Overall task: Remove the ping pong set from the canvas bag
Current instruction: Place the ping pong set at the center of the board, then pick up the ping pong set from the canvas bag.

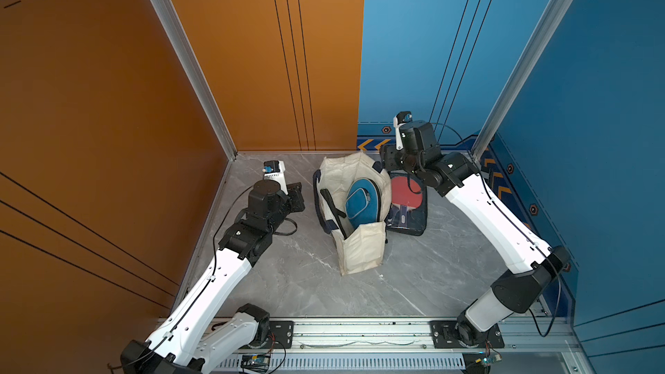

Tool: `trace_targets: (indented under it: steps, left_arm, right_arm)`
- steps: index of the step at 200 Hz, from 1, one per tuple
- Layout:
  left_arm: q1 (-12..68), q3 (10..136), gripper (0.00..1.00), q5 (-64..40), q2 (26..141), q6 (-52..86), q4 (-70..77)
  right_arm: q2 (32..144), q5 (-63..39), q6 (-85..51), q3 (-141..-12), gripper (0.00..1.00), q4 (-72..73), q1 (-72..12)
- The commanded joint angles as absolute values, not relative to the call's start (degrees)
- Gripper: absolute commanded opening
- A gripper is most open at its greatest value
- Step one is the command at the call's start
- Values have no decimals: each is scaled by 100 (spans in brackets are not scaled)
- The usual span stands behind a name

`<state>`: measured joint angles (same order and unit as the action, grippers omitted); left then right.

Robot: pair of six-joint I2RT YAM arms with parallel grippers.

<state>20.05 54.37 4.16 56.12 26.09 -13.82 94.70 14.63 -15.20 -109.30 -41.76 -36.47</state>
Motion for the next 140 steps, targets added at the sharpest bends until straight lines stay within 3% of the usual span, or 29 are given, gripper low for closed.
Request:
trace_targets:
  steps: [1,60,140]
  left_arm:
    - [1675,5232,20,-464,5493,3097,-1574]
    - [873,4618,20,-1718,5371,3743,-1303]
    - [178,3769,20,-2555,5073,4359,-592]
  right_arm:
    - [10004,1362,-1411,-11510,69,-4969,-4111]
    - [11340,1328,-1447,-12932,69,-6199,-4870]
    - [12318,870,-1670,-13254,69,-6803,-5097]
